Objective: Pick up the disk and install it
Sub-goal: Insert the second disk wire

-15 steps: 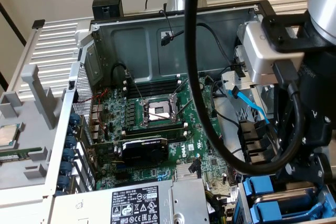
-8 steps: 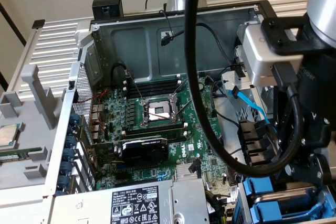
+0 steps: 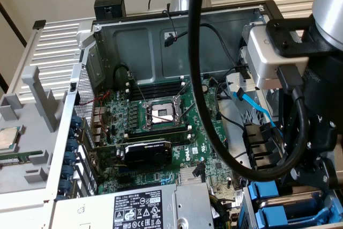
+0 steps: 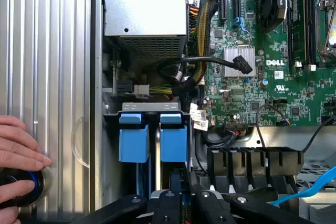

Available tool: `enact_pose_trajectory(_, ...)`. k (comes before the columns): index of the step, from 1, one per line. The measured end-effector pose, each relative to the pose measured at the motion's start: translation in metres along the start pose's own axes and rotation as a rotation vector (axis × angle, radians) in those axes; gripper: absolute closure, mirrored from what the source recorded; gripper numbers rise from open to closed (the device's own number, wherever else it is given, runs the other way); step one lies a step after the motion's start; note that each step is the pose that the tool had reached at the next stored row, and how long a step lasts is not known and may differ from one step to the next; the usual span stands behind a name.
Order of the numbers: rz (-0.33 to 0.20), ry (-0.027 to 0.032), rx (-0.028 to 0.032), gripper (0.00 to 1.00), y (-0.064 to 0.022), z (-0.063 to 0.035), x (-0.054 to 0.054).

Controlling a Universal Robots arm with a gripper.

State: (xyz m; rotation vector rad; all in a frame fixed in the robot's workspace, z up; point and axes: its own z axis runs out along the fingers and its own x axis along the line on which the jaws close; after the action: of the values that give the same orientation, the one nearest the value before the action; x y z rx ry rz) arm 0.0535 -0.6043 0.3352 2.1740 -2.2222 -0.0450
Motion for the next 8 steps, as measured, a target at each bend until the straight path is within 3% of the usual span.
enact_pose_trajectory(6,0.0,-0.0019,0.001,0.84,0.0,0.0005,-0.0001)
enact_pose_trajectory(8,0.0,-0.0025,0.0013,0.76,-0.0001,0.0011,0.0)
